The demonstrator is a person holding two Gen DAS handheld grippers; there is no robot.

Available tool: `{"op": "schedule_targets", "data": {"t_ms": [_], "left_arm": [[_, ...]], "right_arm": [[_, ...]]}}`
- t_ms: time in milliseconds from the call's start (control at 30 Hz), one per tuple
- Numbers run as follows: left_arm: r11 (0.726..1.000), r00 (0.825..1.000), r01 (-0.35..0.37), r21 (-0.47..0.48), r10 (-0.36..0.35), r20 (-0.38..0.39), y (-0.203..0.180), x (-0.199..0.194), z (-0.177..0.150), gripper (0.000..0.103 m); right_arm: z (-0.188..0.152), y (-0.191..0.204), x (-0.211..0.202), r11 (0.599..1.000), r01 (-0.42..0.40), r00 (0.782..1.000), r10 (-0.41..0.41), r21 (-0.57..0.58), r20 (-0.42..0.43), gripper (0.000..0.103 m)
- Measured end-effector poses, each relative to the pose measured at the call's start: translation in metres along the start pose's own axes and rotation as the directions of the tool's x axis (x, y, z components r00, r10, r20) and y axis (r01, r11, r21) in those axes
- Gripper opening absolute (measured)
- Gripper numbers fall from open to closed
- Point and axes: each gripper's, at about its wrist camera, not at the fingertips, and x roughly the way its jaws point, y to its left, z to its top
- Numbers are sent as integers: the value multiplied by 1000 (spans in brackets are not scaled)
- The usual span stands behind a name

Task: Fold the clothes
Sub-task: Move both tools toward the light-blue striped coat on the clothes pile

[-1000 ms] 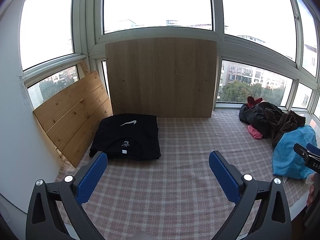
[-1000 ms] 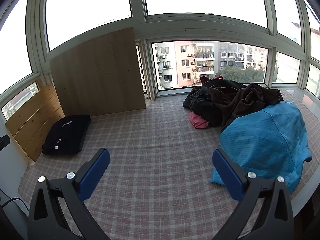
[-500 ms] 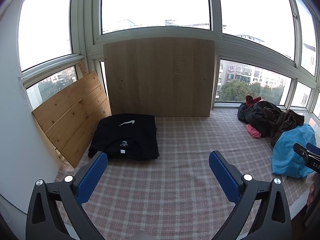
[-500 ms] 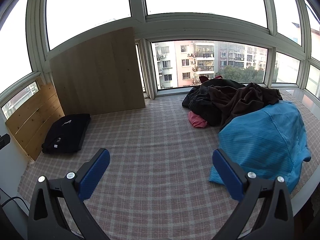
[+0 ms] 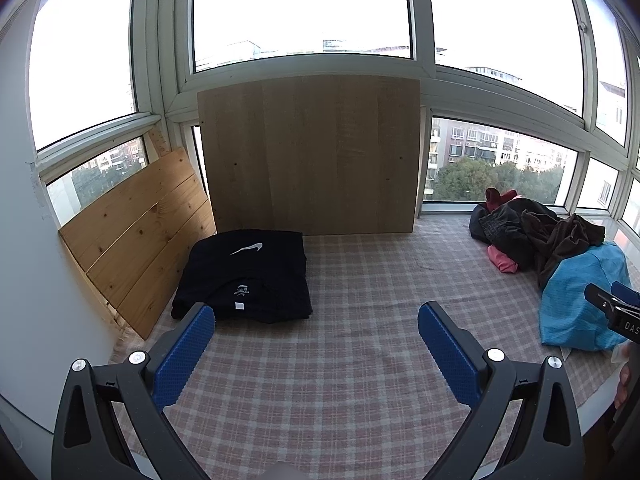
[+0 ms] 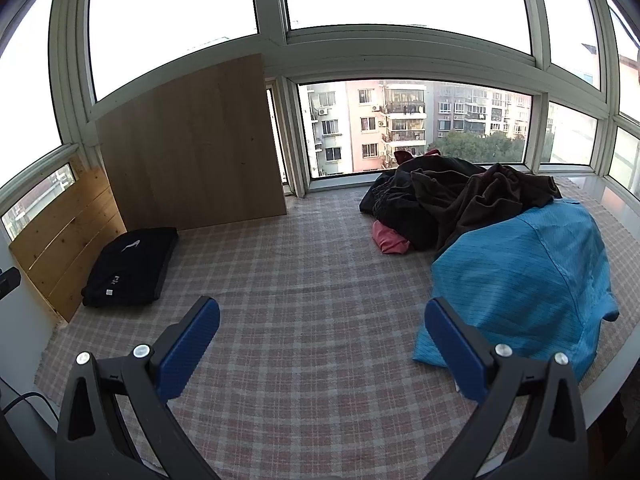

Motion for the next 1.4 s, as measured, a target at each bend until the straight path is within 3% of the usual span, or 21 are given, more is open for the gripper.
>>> {"op": "schedule_targets", "data": {"t_ms": [367,867,1067,1400], "left_arm": [[998,999,49,41,-49,-11,-22,6,3,102],[972,981,192,136,-187,-44,-80,18,5,102],[948,963,269,169,-262,-58,-104,20,6,102],[884,920,391,256,-382,-84,-154,23,8,102]], "right_arm": [[-4,-16,-10,999,41,999,-41,22,-3,103],[-16,-61,-33,981,160,987,-159,107,-15,103],[-20,-79,-45,967,215,977,-214,140,-17,103],[-27,-105,-64,931,320,947,-320,177,-27,103]]}}
